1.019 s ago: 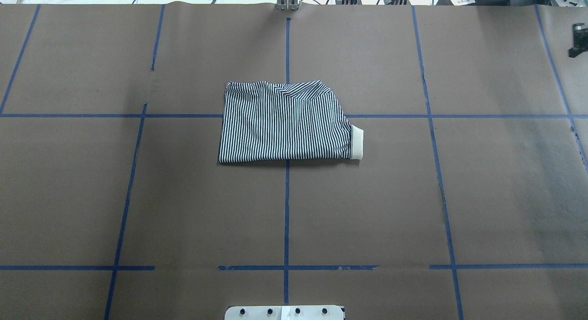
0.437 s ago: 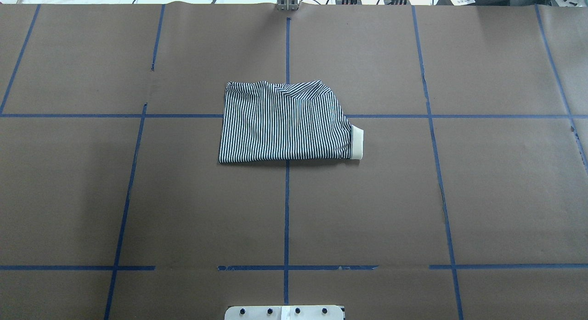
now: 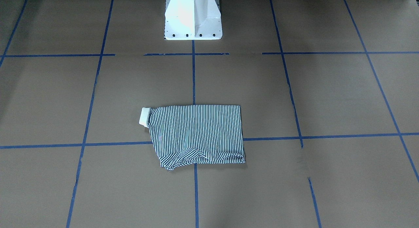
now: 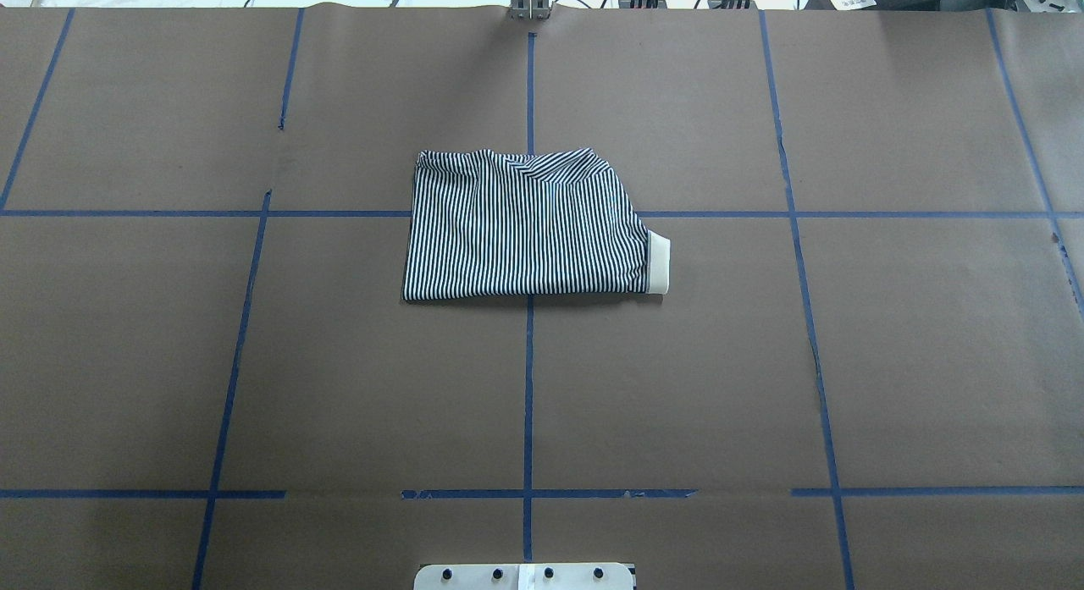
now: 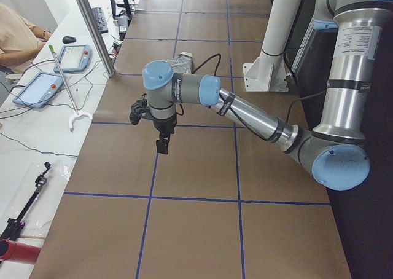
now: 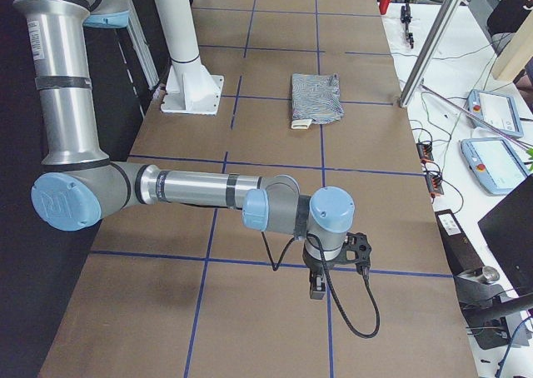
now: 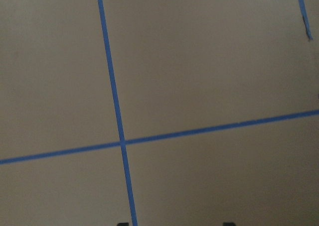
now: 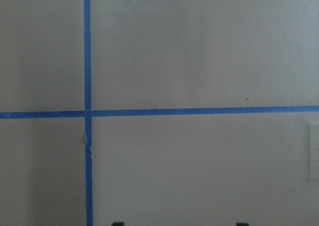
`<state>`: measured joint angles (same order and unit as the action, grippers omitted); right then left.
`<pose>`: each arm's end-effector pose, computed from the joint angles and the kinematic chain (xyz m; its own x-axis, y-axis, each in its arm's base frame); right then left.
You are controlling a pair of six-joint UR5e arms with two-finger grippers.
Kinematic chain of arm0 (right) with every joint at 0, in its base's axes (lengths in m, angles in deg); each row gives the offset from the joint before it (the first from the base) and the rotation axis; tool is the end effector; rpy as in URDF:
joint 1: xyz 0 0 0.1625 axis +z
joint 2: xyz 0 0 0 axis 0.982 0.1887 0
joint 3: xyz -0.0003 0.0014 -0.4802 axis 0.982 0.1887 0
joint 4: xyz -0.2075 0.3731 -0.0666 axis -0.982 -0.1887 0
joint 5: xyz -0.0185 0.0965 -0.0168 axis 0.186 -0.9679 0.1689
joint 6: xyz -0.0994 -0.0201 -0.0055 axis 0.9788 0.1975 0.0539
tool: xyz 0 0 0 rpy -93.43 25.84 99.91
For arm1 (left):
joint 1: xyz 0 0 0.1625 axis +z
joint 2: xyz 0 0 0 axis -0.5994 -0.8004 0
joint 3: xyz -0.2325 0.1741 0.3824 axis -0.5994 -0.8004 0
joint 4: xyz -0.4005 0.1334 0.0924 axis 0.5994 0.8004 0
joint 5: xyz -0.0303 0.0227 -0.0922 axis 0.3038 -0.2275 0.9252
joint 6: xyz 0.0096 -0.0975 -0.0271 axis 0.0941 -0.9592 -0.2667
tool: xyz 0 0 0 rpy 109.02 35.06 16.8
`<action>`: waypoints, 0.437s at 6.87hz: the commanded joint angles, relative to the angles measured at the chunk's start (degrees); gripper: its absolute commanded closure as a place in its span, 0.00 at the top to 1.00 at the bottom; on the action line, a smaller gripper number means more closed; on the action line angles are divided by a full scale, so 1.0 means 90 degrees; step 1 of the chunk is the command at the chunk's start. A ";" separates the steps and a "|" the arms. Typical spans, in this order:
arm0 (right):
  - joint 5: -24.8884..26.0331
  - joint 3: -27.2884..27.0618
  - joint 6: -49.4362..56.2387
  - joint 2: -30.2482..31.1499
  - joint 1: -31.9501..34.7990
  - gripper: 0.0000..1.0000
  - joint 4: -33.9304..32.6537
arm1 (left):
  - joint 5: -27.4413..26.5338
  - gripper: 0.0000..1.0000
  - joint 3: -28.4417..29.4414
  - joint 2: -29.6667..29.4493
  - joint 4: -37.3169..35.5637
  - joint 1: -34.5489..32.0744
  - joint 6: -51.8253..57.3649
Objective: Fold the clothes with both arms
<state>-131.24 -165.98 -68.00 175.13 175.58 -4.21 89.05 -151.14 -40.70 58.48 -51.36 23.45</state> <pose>0.1315 -0.5333 0.7260 0.7849 0.0255 0.6191 -0.0323 0.9995 -0.0002 -0.0470 -0.5069 0.5380 0.7187 0.1090 -0.6867 -0.0709 0.9940 0.0835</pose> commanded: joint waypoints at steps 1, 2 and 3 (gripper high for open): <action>-0.0033 -0.0034 0.0518 0.0237 -0.0064 1.00 -0.0016 | -0.0032 1.00 0.1116 0.0327 0.1256 -0.0054 0.0043; -0.0014 0.0072 0.0561 0.0287 -0.0073 1.00 0.0032 | -0.0013 1.00 0.0872 0.0570 0.1557 -0.0112 -0.0044; -0.0014 0.0074 0.0561 0.0297 -0.0064 1.00 0.0062 | -0.0022 1.00 0.0840 0.0572 0.1560 -0.0113 -0.0055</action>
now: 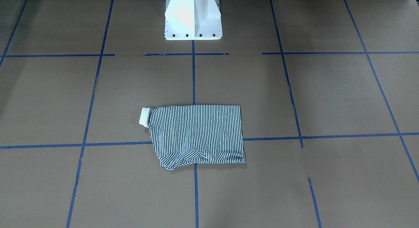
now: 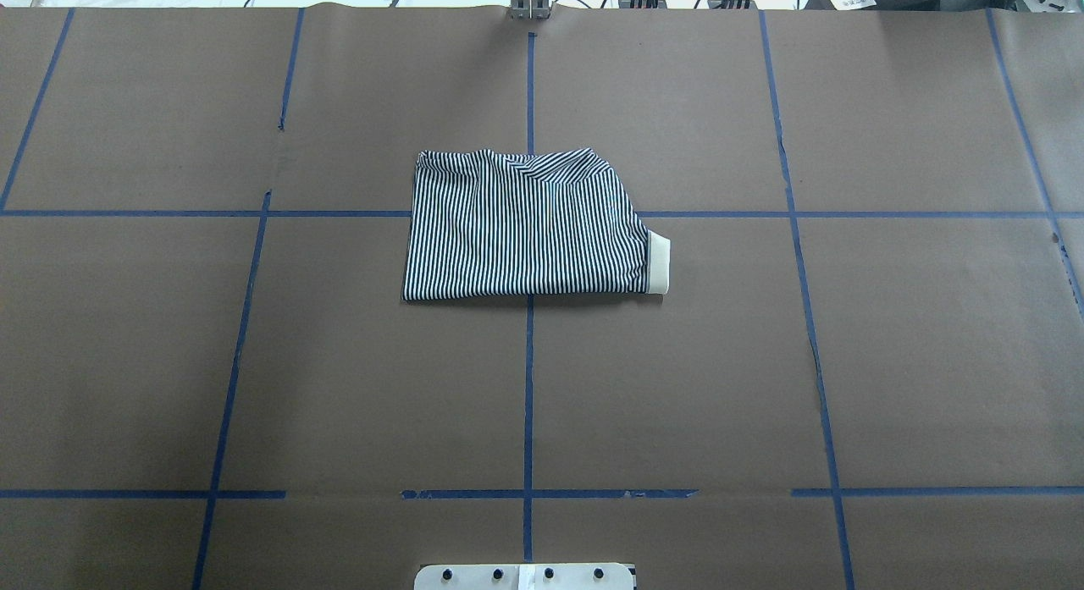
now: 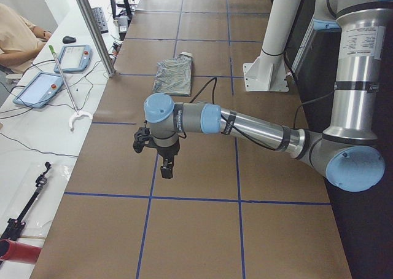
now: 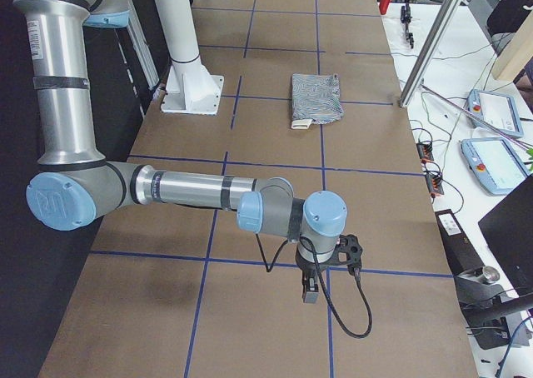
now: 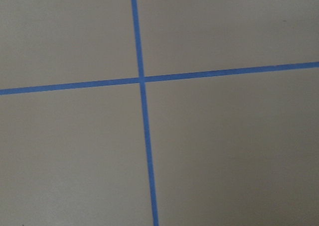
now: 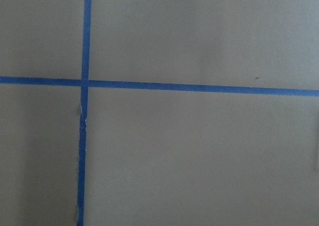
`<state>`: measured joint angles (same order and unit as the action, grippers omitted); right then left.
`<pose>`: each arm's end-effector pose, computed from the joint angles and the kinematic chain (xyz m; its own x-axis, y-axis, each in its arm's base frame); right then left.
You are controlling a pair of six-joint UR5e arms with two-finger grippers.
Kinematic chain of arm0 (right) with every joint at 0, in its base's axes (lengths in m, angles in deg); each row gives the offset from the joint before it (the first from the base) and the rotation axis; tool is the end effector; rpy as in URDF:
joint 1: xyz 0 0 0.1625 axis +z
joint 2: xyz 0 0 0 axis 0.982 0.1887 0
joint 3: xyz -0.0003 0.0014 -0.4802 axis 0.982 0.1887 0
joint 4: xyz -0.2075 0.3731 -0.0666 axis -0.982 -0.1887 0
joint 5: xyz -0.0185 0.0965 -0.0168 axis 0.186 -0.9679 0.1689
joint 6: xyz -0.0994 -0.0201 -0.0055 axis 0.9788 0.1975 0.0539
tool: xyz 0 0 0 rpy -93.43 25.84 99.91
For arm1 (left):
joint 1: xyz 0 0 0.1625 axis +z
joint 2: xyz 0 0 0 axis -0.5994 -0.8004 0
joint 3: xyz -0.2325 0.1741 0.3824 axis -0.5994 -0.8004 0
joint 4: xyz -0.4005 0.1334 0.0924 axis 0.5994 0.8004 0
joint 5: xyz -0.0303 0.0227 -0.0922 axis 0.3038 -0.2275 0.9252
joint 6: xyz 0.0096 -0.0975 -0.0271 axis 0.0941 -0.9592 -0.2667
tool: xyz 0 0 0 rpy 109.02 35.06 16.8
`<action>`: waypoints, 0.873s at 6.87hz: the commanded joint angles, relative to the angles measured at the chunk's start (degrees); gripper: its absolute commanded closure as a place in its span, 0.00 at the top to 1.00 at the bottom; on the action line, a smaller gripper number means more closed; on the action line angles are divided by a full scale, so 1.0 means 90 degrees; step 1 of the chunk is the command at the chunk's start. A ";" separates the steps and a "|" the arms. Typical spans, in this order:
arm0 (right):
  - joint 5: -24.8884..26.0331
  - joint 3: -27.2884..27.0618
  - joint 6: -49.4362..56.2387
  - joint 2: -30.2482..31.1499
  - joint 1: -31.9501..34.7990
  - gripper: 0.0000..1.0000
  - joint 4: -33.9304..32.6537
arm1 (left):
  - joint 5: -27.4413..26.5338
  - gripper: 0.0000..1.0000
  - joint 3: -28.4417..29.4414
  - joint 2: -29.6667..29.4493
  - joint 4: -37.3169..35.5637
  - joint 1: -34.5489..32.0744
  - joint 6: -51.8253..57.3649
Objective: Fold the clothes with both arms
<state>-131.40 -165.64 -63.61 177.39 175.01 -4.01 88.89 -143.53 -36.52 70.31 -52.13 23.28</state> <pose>0.1236 -0.5118 0.7495 0.7801 -0.0330 0.6247 0.0373 0.9993 0.0061 -0.0542 -0.4986 0.6188 0.7222 0.0968 -0.6849 -0.0555 0.9951 0.0820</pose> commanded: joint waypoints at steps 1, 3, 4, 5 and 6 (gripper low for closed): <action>0.0033 0.0055 0.0034 0.0046 -0.0009 1.00 0.0040 | -0.0033 1.00 0.0101 0.0078 0.0255 -0.0057 -0.0027; -0.0064 0.0172 0.0004 -0.0003 -0.0087 1.00 0.0040 | -0.0034 1.00 0.0529 0.0049 0.0284 -0.0435 0.0071; -0.0451 0.0318 -0.0015 -0.0023 -0.0088 1.00 0.0040 | -0.0005 1.00 0.0802 0.0030 0.0362 -0.0467 0.0477; -0.0513 0.0368 -0.0025 -0.0042 -0.0088 1.00 0.0060 | 0.0005 1.00 0.0873 0.0029 0.0343 -0.0468 0.1051; -0.0562 0.0301 -0.0025 -0.0081 -0.0088 1.00 0.0050 | 0.0005 1.00 0.0902 -0.0087 0.0353 -0.0458 0.1057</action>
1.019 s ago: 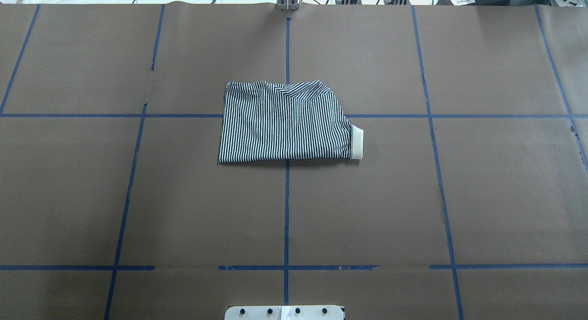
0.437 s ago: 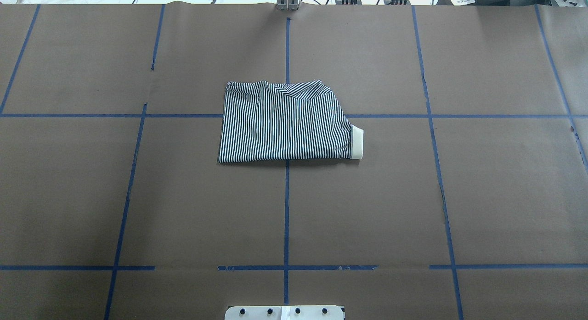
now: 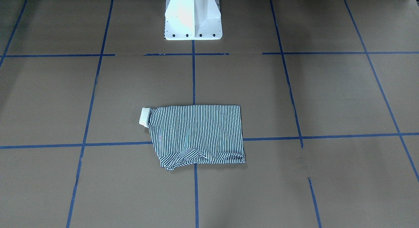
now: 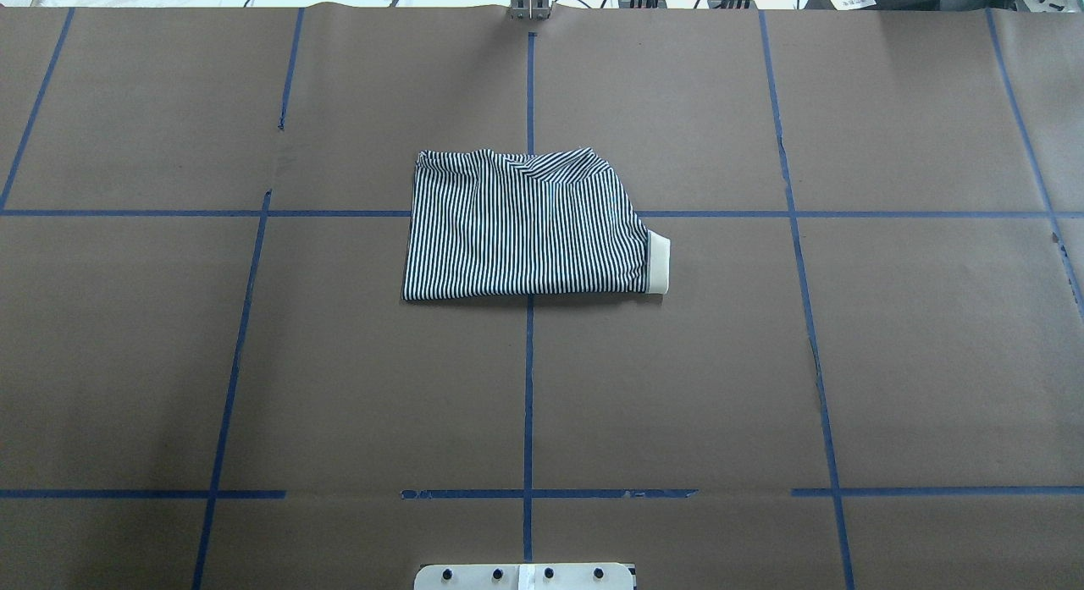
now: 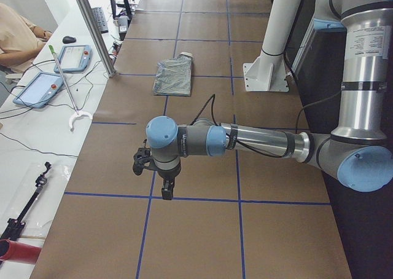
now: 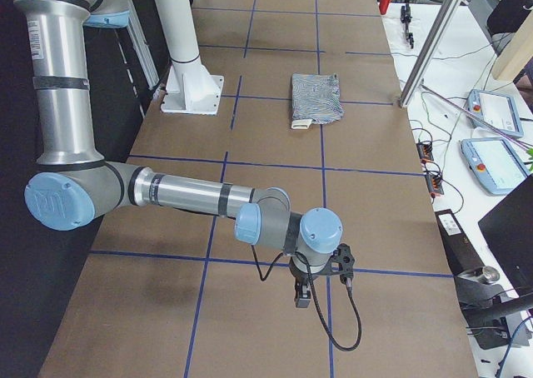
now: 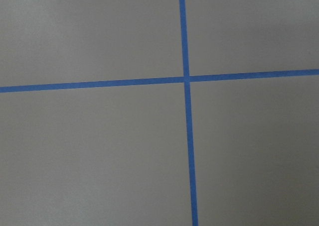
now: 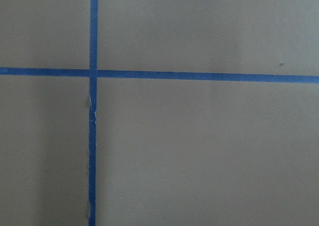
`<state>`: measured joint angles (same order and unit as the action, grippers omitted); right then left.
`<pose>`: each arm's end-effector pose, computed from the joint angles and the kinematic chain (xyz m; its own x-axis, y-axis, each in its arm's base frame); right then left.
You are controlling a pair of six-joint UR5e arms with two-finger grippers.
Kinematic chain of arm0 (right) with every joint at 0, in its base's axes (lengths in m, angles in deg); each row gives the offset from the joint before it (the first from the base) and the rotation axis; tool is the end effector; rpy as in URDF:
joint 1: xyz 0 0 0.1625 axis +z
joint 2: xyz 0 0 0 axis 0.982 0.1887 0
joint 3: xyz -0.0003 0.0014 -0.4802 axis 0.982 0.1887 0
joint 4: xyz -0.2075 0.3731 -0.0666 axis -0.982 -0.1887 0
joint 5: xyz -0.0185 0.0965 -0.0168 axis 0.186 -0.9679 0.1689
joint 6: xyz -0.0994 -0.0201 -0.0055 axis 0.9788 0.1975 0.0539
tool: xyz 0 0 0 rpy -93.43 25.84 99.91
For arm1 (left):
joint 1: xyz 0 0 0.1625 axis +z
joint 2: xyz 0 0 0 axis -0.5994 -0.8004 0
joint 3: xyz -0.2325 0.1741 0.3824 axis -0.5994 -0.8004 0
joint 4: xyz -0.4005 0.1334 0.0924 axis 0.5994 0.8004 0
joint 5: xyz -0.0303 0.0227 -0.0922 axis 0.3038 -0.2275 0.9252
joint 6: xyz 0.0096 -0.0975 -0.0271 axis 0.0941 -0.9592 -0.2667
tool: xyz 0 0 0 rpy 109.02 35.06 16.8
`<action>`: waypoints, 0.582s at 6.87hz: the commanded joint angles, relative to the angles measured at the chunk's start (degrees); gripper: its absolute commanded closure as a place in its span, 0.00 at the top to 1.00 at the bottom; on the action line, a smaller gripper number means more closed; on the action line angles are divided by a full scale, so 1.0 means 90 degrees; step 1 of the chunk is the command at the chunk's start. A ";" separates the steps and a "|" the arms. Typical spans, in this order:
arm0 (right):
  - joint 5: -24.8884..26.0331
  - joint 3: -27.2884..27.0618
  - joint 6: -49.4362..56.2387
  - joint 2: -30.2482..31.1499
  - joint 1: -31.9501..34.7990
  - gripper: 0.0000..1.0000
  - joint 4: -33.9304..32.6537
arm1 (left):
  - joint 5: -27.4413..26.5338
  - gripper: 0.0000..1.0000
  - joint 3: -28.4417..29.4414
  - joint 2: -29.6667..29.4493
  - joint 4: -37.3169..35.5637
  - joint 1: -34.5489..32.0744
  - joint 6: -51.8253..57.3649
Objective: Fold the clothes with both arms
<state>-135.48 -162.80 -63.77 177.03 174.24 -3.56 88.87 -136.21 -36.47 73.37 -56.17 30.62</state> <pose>0.1112 -0.5132 0.7656 0.7319 -0.0151 0.6812 0.0405 0.9990 -0.0213 -0.0894 -0.4963 0.6785 0.7207 0.1218 -0.6824 -0.0778 0.9924 0.0949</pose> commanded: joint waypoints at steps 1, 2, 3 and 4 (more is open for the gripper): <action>-0.0109 -0.0064 -0.0007 -0.0225 -0.0003 1.00 -0.0058 | 0.0008 1.00 0.0119 -0.0094 0.0022 -0.0008 0.0242; -0.0080 -0.0345 -0.0026 -0.0401 -0.0138 1.00 -0.0542 | 0.0018 1.00 0.0119 -0.0094 0.0012 -0.0008 0.0233; 0.0104 -0.0734 -0.0500 -0.0335 -0.0468 1.00 -0.0798 | 0.0018 1.00 0.0041 -0.0094 -0.0026 -0.0008 0.0232; 0.0000 -0.1038 -0.0863 -0.0064 -0.0471 1.00 -0.0743 | 0.0085 1.00 0.0031 -0.0084 -0.0036 -0.0008 0.0174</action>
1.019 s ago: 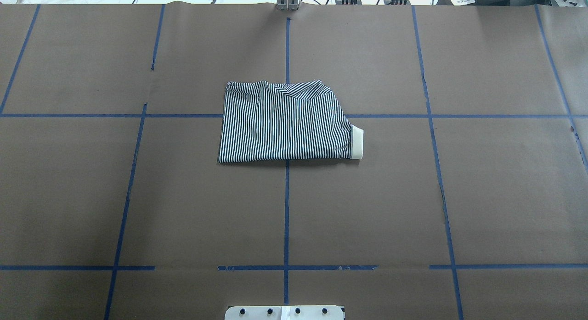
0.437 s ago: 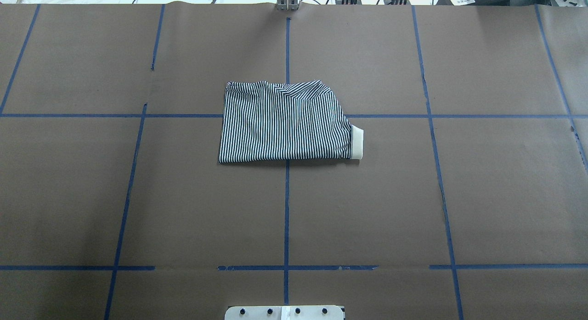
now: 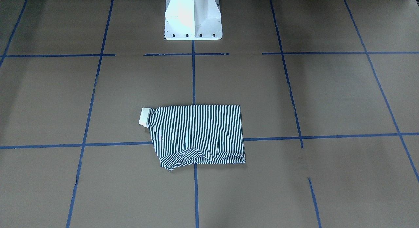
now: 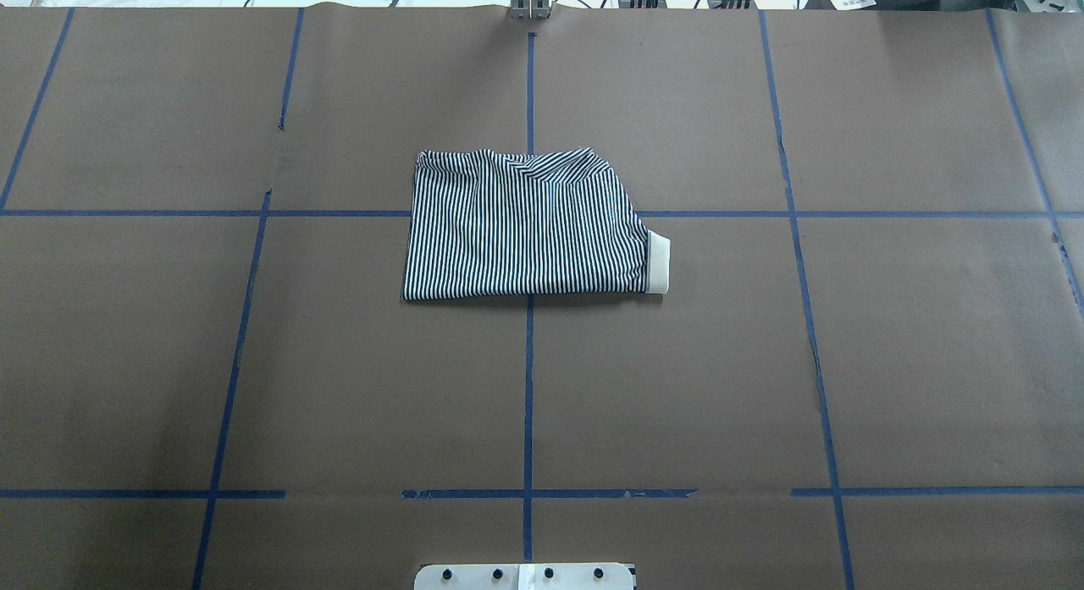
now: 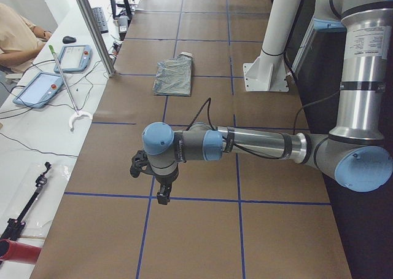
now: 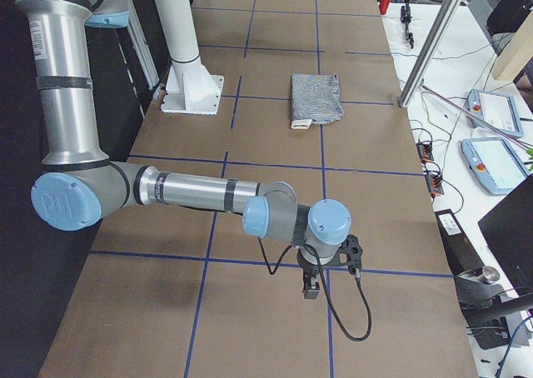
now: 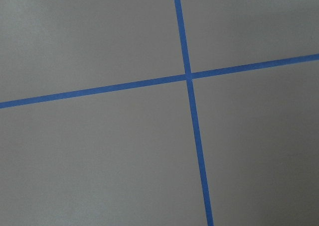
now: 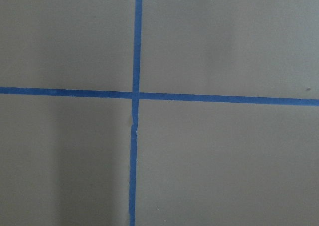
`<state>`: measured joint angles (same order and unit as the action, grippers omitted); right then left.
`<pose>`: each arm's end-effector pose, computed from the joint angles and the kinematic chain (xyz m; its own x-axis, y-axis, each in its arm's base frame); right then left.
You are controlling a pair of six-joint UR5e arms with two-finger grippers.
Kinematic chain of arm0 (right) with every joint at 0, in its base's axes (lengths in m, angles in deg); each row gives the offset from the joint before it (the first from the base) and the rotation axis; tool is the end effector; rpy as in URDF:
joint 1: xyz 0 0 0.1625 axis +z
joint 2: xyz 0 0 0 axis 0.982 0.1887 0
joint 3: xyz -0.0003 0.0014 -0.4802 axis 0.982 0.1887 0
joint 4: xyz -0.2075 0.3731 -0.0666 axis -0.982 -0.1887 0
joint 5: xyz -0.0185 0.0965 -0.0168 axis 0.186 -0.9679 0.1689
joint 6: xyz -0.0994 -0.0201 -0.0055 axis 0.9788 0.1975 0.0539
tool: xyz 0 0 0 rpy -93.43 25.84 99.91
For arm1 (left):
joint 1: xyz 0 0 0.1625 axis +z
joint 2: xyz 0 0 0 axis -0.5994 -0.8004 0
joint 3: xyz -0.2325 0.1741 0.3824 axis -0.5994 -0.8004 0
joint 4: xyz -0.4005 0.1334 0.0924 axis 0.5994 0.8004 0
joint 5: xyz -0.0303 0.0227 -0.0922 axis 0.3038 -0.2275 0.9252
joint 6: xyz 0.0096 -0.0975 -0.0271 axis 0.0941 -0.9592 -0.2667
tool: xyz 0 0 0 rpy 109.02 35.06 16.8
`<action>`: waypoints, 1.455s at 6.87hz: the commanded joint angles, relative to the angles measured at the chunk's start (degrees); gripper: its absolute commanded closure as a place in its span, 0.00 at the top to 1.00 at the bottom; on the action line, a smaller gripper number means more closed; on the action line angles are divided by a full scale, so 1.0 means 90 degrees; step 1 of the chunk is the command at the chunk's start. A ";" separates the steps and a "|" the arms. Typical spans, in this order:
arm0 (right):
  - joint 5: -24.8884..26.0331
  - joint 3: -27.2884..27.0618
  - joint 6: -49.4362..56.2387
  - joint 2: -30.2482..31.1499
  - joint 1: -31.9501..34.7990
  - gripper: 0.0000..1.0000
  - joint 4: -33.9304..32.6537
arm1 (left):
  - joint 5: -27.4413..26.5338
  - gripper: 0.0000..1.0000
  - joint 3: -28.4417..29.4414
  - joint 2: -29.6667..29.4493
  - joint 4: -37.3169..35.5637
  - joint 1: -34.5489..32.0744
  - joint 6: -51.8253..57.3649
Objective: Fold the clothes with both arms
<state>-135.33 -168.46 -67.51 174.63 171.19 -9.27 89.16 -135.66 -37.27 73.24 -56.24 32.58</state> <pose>0.0848 -0.5428 0.7030 0.7374 -0.0169 0.6752 0.0459 0.9986 -0.0250 -0.0899 -0.5029 0.6762 0.7145 0.1563 -0.6820 -0.1005 0.9876 0.1210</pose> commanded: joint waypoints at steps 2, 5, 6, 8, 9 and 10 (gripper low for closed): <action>-0.0018 -0.0490 -0.0470 0.0411 -0.0277 1.00 0.0086 | 0.0229 1.00 0.0056 0.0054 0.0007 -0.0010 -0.0035; -0.0038 -0.0734 -0.0470 0.0421 -0.0444 1.00 0.0078 | 0.0239 1.00 0.0067 0.0015 0.0027 0.0000 -0.0286; -0.0086 -0.0802 -0.0480 0.0421 -0.0464 1.00 0.0078 | 0.0452 1.00 0.0057 0.0025 0.0027 0.0000 -0.0317; -0.0087 -0.0803 -0.0470 0.0421 -0.0503 1.00 0.0087 | 0.0503 1.00 0.0057 0.0025 0.0037 0.0000 -0.0318; -0.0087 -0.0803 -0.0470 0.0421 -0.0532 1.00 0.0078 | 0.0503 1.00 0.0047 0.0025 0.0047 0.0000 -0.0308; -0.0096 -0.0803 -0.0470 0.0421 -0.0542 1.00 0.0078 | 0.0503 1.00 0.0038 0.0025 0.0056 0.0000 -0.0308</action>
<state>-136.13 -175.67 -71.75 178.42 166.50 -8.55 93.64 -135.24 -37.05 73.64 -56.25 29.79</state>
